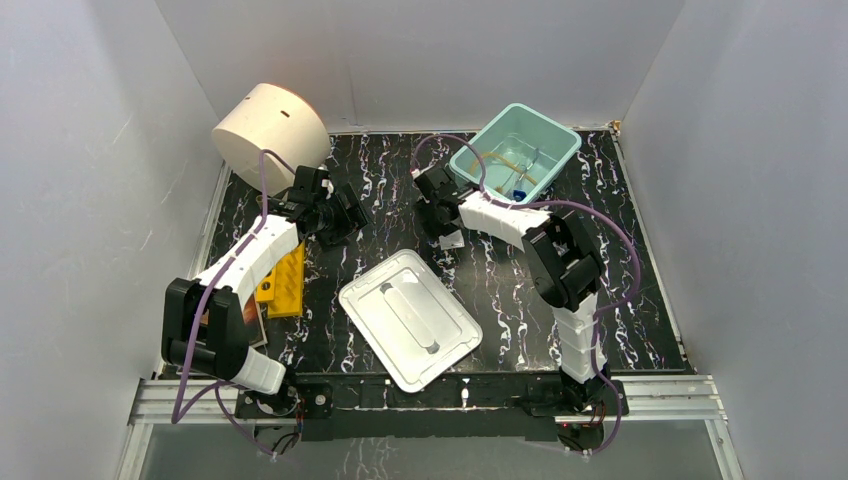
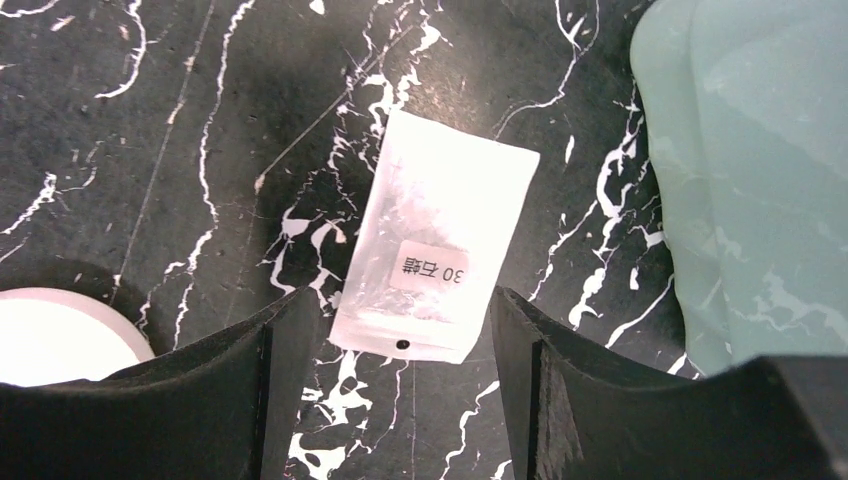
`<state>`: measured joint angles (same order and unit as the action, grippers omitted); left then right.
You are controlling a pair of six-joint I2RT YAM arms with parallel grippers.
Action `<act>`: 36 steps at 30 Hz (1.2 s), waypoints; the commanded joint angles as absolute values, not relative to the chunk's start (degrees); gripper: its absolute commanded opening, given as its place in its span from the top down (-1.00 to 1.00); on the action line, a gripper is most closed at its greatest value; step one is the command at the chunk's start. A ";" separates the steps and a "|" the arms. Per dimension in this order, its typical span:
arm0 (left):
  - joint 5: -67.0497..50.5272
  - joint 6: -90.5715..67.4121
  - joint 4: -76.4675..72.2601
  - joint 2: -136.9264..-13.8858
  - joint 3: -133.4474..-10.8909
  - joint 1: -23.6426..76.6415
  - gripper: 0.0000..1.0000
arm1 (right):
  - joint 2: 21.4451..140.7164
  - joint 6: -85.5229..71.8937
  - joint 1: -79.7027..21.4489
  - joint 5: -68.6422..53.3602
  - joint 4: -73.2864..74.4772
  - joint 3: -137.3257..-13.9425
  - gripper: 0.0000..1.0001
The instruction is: Organize the chemistry lab equipment
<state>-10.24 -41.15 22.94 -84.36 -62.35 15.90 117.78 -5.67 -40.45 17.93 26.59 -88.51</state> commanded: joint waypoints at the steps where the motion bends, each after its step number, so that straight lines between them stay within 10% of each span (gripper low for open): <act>1: -11.13 -41.18 23.44 -84.22 -62.51 15.57 -0.54 | 116.01 -4.39 -40.51 15.64 24.66 -91.53 -0.45; 36: -10.46 -41.31 23.81 -83.17 -61.52 15.62 -0.54 | 119.01 -0.20 -39.51 3.16 18.34 -86.24 -0.62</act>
